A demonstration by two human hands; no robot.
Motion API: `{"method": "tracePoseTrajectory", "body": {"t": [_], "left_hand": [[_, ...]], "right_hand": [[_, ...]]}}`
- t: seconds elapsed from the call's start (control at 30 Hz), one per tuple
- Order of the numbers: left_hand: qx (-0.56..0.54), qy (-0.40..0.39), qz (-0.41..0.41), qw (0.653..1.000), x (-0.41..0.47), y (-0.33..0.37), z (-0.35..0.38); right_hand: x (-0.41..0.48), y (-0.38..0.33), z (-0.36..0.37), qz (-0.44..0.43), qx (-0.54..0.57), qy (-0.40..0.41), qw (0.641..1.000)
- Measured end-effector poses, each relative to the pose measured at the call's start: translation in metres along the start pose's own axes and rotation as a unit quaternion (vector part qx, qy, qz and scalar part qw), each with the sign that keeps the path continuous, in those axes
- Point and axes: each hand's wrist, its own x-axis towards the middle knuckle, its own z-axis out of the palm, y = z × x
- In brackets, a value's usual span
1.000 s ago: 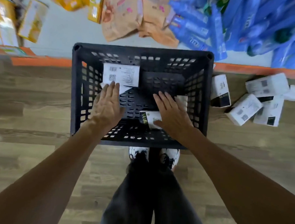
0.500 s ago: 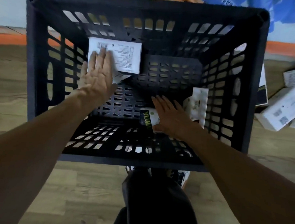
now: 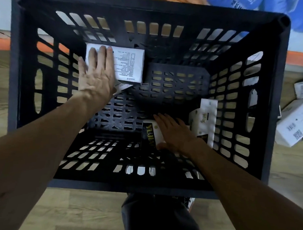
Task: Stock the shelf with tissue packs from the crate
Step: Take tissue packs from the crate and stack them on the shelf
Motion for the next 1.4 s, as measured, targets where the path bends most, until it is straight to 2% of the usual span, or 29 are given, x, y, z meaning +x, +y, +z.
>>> {"method": "tracePoseTrajectory", "body": {"t": [0.13, 0.23, 0.37, 0.6, 0.67, 0.8, 1.0, 1.2, 1.4], "left_hand": [[0.039, 0.002, 0.004, 0.999, 0.005, -0.003, 0.0], [0.066, -0.021, 0.015, 0.997, -0.005, 0.001, 0.005], [0.012, -0.019, -0.016, 1.0, -0.021, 0.006, 0.02], [-0.037, 0.001, -0.069, 0.997, -0.029, 0.004, 0.028], [-0.035, 0.003, -0.077, 0.996, -0.032, 0.003, 0.029], [-0.035, 0.004, -0.07, 0.997, -0.04, 0.003, 0.031], [-0.042, 0.02, -0.032, 0.998, -0.04, 0.003, 0.04], [-0.051, -0.003, -0.04, 0.998, -0.038, 0.003, 0.027], [-0.055, -0.014, -0.049, 0.997, -0.057, 0.003, -0.018]], "right_hand": [[-0.001, 0.0, 0.003, 0.007, 0.008, -0.008, 1.0], [-0.002, -0.001, 0.004, 0.007, -0.014, 0.016, 1.0], [0.0, -0.001, 0.013, -0.014, -0.093, 0.097, 0.991], [0.008, 0.004, 0.019, 0.008, -0.148, 0.13, 0.98], [0.004, 0.001, 0.021, -0.009, -0.15, 0.141, 0.979], [0.002, 0.002, 0.016, -0.083, -0.169, 0.076, 0.979], [0.003, 0.002, 0.02, -0.082, -0.225, 0.092, 0.966], [0.006, 0.0, 0.01, -0.062, -0.237, 0.142, 0.959], [-0.018, -0.009, -0.04, -0.045, -0.266, 0.194, 0.943]]}}
